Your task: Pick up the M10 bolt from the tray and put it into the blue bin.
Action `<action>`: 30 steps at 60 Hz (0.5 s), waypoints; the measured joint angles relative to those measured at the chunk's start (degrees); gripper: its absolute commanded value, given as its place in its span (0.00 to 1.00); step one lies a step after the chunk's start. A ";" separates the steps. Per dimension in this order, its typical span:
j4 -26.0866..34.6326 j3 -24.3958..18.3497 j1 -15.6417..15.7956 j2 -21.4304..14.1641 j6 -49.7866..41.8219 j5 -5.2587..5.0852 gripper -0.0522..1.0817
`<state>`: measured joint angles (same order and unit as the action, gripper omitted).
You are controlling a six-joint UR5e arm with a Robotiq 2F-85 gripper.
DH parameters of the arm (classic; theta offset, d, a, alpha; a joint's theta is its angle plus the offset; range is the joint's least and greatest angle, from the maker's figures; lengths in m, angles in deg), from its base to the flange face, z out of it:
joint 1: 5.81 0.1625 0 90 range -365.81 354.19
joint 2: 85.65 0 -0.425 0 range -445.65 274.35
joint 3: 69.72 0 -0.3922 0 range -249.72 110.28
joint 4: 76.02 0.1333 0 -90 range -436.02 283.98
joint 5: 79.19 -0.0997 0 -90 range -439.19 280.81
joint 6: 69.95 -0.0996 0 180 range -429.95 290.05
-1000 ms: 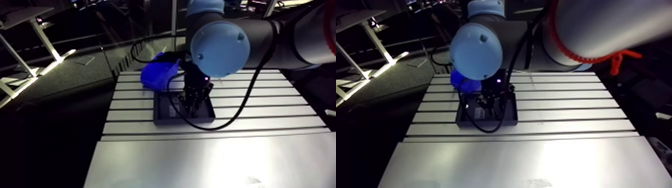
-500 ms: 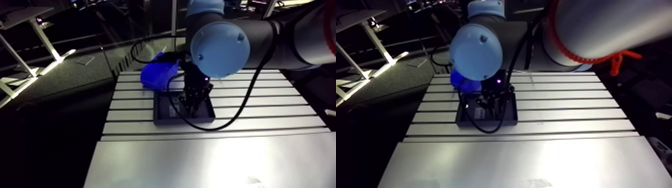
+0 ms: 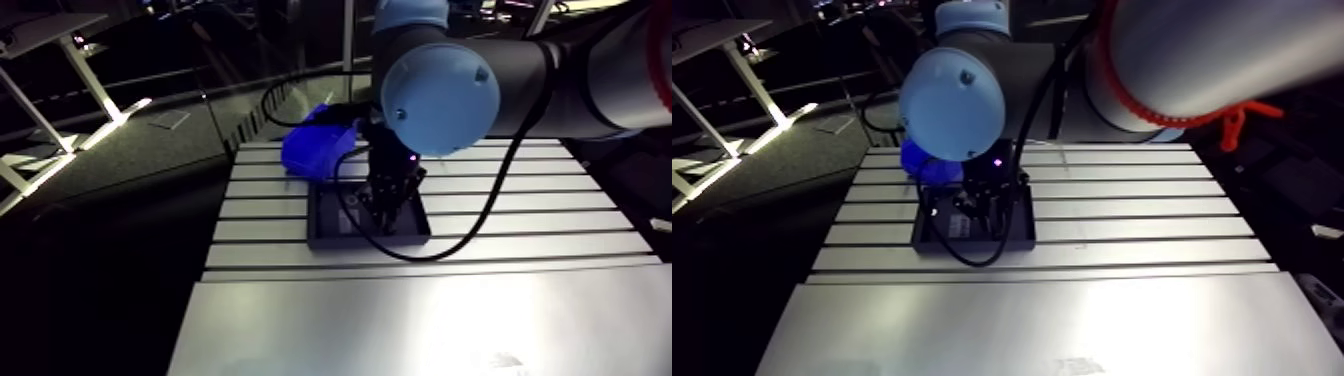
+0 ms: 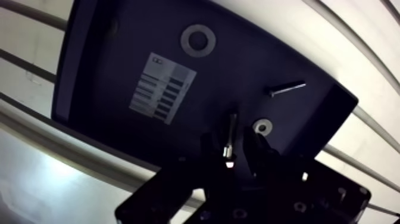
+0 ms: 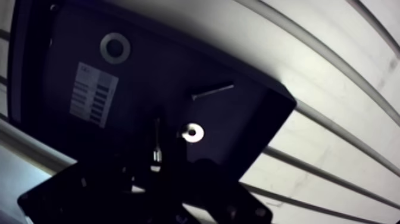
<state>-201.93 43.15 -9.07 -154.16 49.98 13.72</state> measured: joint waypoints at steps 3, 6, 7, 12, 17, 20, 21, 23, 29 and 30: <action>0.01 -0.01 0.00 0.00 0.00 0.01 0.65; 0.00 -0.02 0.00 0.00 0.00 0.01 0.66; 0.00 -0.03 0.00 0.00 0.00 0.01 0.66; 0.00 -0.02 0.00 0.00 0.01 0.01 0.68; 0.00 -0.01 0.00 0.01 0.01 0.02 0.68; 0.00 -0.01 0.00 0.03 0.01 0.02 0.68; 0.00 0.00 0.00 0.04 0.00 0.02 0.68; 0.00 0.00 0.00 0.08 0.01 0.02 0.68; 0.00 0.01 -0.03 0.21 0.02 0.03 0.68; 0.00 0.02 -0.03 0.23 0.02 0.03 0.68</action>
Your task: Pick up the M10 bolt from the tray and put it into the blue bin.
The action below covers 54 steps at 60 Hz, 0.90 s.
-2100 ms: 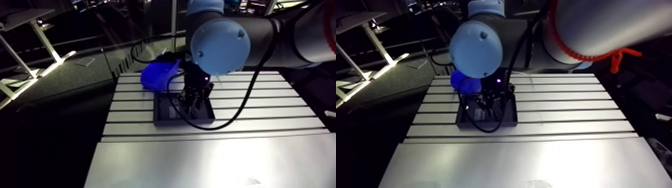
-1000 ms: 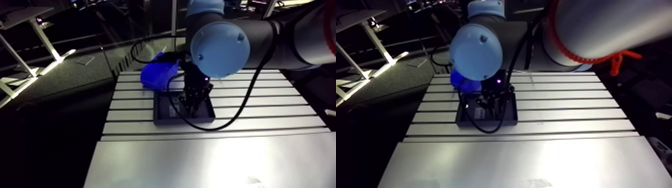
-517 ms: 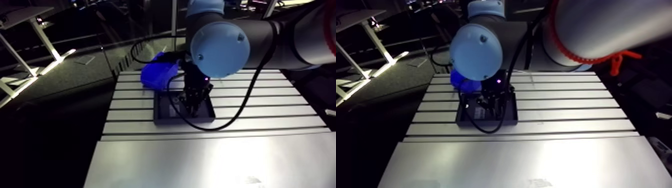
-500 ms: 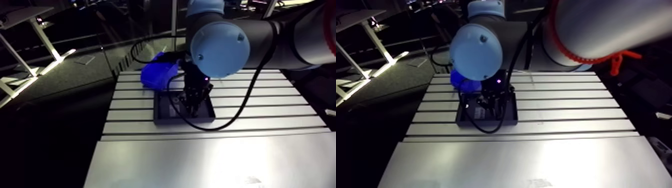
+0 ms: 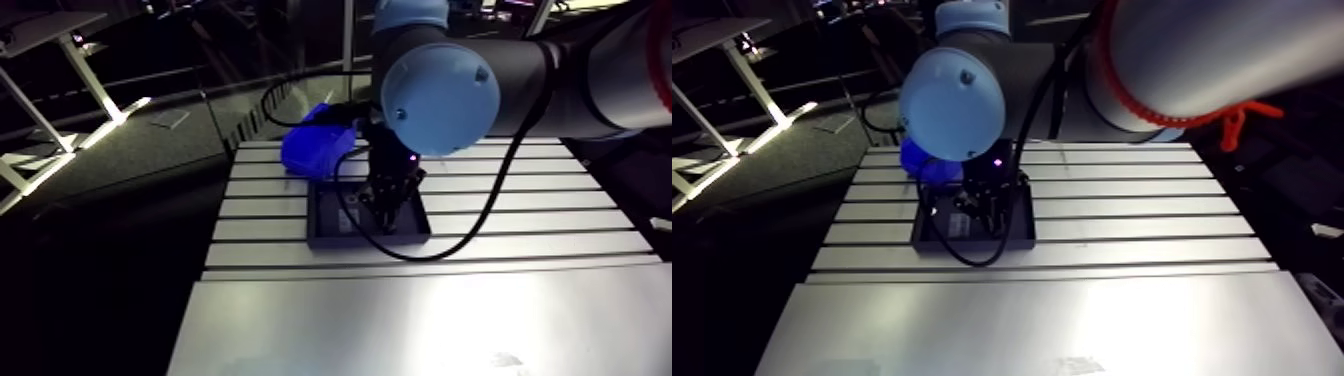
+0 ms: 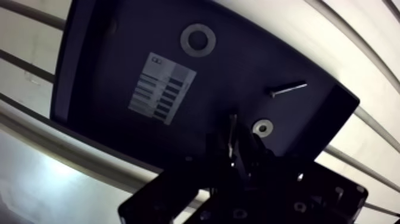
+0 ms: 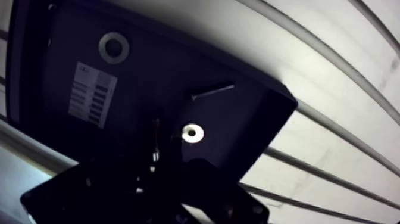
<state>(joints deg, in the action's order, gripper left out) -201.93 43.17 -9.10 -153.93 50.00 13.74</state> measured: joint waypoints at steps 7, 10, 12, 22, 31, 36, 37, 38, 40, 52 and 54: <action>0.00 0.00 -0.03 0.15 0.00 0.00 0.69; 0.00 0.00 -0.03 0.20 0.00 0.00 0.69; 0.00 0.00 -0.04 0.22 -0.01 0.00 0.69; 0.00 0.00 -0.04 0.26 0.00 -0.03 0.72; 0.00 0.00 -0.06 0.19 0.08 -0.06 0.75; 0.00 0.00 -0.06 0.13 0.12 -0.07 0.77; 0.00 0.00 -0.06 0.13 0.12 -0.07 0.77; -0.01 0.00 -0.06 0.12 0.12 -0.07 0.78; -0.02 0.00 -0.06 0.10 0.13 -0.08 0.79; -0.05 -0.10 -0.07 -0.13 0.21 -0.08 0.84; -0.05 -0.14 -0.07 -0.24 0.23 -0.09 0.86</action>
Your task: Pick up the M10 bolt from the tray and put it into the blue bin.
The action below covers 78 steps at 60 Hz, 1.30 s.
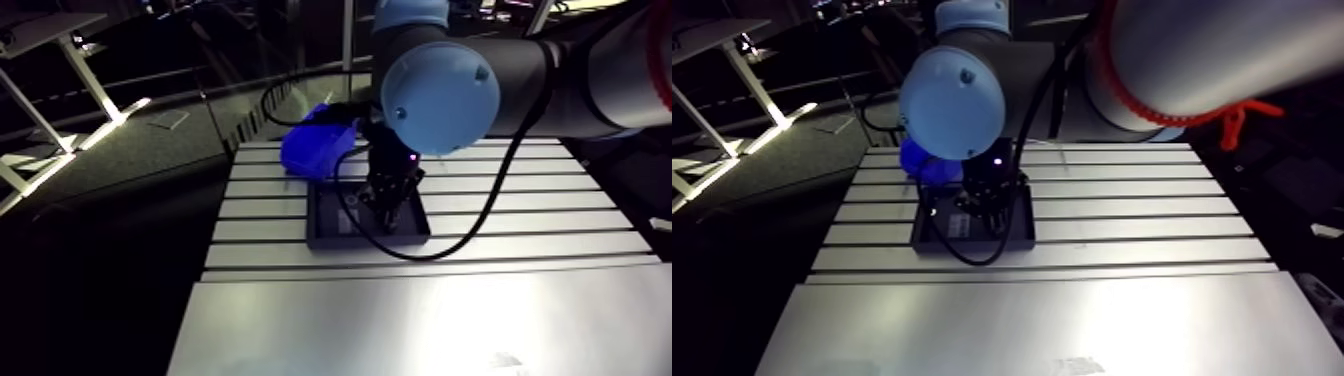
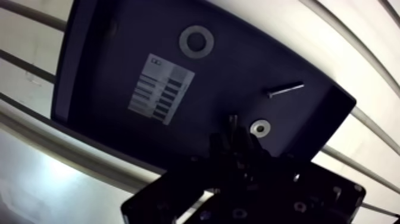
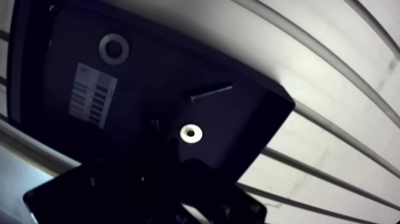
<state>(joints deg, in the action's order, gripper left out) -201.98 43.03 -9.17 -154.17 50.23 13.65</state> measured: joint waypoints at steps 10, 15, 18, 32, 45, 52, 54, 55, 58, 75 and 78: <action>0.15 -0.32 0.00 -1.24 0.19 -0.20 0.91; 0.29 -0.50 0.03 -2.36 0.36 -0.35 0.93; 0.43 -0.62 0.05 -3.14 0.49 -0.43 0.94; 2.03 -1.68 0.21 -6.24 0.84 -0.61 0.97; 5.60 -4.13 0.38 -8.44 2.72 -0.85 0.99; 7.69 -6.31 0.80 -9.25 4.75 -1.02 0.99; 8.20 -7.00 1.01 -9.39 5.47 -1.05 0.99; 8.51 -7.47 1.16 -9.46 5.94 -1.06 0.98; 9.22 -8.55 1.47 -9.59 7.06 -1.11 0.98; 13.38 -16.01 4.03 -8.43 14.52 -1.20 0.98; 13.97 -17.58 4.50 -7.70 16.10 -1.20 0.98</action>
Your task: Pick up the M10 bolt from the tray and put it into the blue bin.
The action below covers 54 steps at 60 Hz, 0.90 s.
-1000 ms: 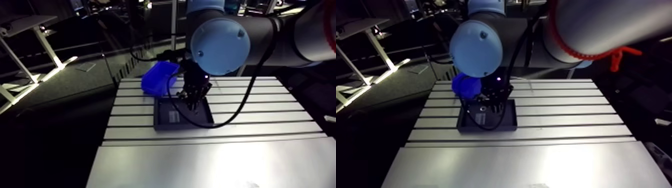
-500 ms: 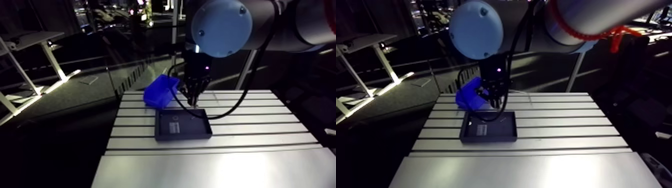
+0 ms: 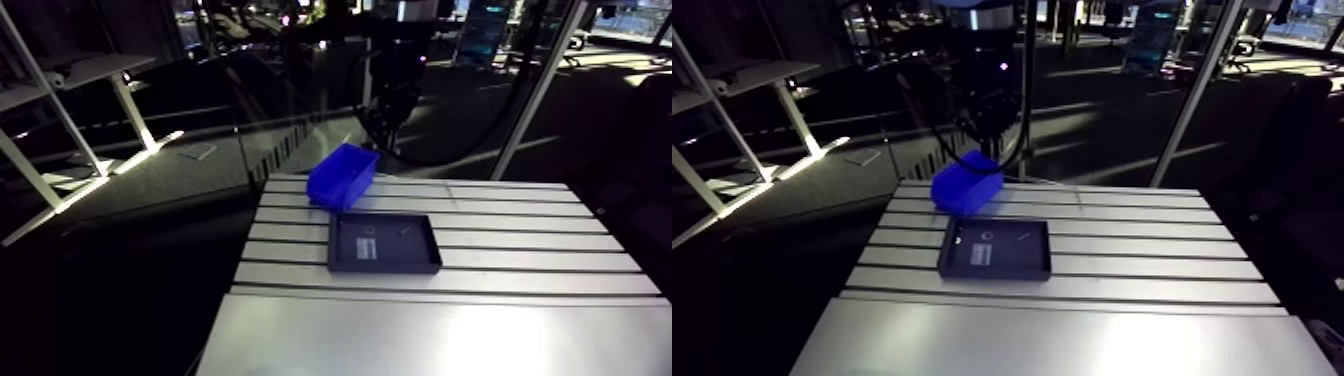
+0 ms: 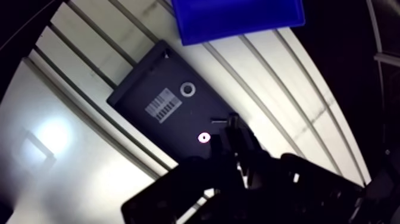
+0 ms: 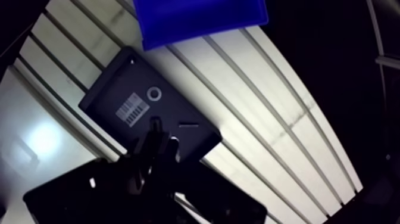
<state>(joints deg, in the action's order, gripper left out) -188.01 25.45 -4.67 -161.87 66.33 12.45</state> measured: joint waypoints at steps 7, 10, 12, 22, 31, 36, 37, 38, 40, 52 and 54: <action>1.22 -3.32 0.71 1.95 2.98 0.02 0.98; 1.81 -4.67 0.94 2.87 3.92 0.03 0.98; 2.19 -5.57 1.11 3.47 4.43 0.05 0.98; 3.63 -9.92 2.21 6.82 5.94 0.18 0.98; 4.27 -13.05 3.19 9.39 6.97 0.34 0.98; 4.48 -14.63 3.68 10.81 7.42 0.42 0.98; 4.51 -14.91 3.77 11.06 7.48 0.43 0.98; 4.53 -15.15 3.84 11.30 7.55 0.44 0.98; 4.56 -15.64 3.98 11.79 7.63 0.46 0.98; 4.60 -17.76 4.76 14.38 7.93 0.43 0.98; 4.59 -17.97 4.90 14.81 7.93 0.43 0.98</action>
<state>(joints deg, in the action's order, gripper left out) -183.43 7.48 0.23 -147.06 74.26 12.88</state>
